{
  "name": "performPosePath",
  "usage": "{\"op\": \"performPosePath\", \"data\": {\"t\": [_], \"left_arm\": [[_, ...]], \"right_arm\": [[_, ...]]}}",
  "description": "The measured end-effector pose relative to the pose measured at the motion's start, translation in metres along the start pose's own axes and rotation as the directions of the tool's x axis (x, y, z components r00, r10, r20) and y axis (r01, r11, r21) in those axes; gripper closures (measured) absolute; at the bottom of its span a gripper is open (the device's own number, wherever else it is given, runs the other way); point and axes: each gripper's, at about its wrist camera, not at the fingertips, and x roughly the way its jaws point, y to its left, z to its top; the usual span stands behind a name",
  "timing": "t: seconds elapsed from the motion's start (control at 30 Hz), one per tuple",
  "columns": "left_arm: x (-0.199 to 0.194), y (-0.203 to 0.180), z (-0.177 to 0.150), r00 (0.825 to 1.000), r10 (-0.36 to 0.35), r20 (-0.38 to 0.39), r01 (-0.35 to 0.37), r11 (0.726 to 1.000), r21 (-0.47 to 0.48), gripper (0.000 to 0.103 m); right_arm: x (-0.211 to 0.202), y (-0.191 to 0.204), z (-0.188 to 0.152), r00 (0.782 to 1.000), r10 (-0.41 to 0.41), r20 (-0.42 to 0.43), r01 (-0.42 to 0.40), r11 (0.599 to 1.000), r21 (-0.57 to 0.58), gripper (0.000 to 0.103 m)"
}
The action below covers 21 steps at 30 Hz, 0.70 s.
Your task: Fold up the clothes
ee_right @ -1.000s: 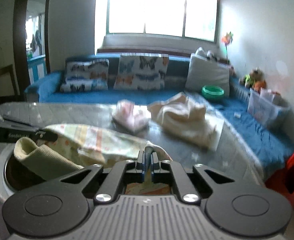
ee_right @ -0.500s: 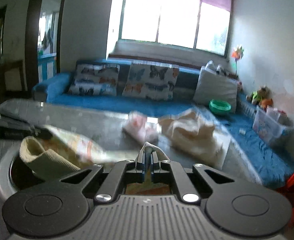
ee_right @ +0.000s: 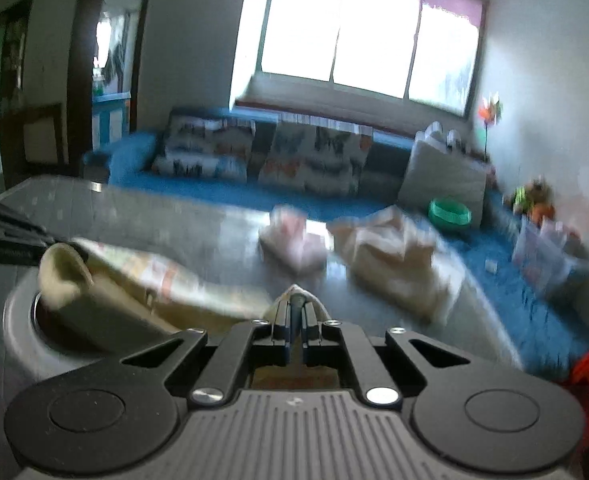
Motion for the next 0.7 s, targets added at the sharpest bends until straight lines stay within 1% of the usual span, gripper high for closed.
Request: {"op": "performPosePath", "data": {"t": [0.07,0.17,0.27,0.37,0.47,0.5,0.6,0.7], "left_arm": [[-0.004,0.009,0.02,0.999,0.035,0.041,-0.035,0.999,-0.011,0.102],[-0.018,0.024,0.05,0.989,0.091,0.113,-0.088,0.995,-0.037,0.102],[-0.042,0.039,0.077,0.973,0.138,0.187,-0.129,0.99,-0.058,0.102],[-0.065,0.05,0.09,0.955,0.173,0.243,-0.162,0.985,-0.063,0.102],[-0.09,0.057,0.09,0.94,0.189,0.285,-0.181,0.982,-0.053,0.102],[-0.097,0.058,0.087,0.938,0.188,0.291,-0.182,0.982,-0.047,0.102],[-0.115,0.057,0.067,0.942,0.175,0.288,-0.18,0.984,-0.008,0.102],[-0.128,0.049,0.035,0.951,0.164,0.264,-0.182,0.982,0.049,0.102]], "right_arm": [[0.008,0.002,0.024,0.999,-0.013,0.045,0.013,1.0,-0.019,0.099],[0.023,0.004,0.06,0.995,-0.043,0.095,0.045,0.999,-0.02,0.099],[0.026,0.007,0.092,0.985,-0.045,0.165,0.046,0.999,0.001,0.099],[0.018,0.012,0.112,0.972,-0.026,0.233,0.024,1.0,0.01,0.099],[0.006,0.02,0.119,0.961,0.017,0.276,-0.017,1.0,-0.003,0.099],[0.002,0.023,0.118,0.958,0.033,0.284,-0.031,0.999,-0.012,0.099],[-0.011,0.031,0.103,0.957,0.082,0.278,-0.072,0.996,-0.047,0.099],[-0.025,0.04,0.083,0.96,0.136,0.244,-0.117,0.989,-0.089,0.099]]}}
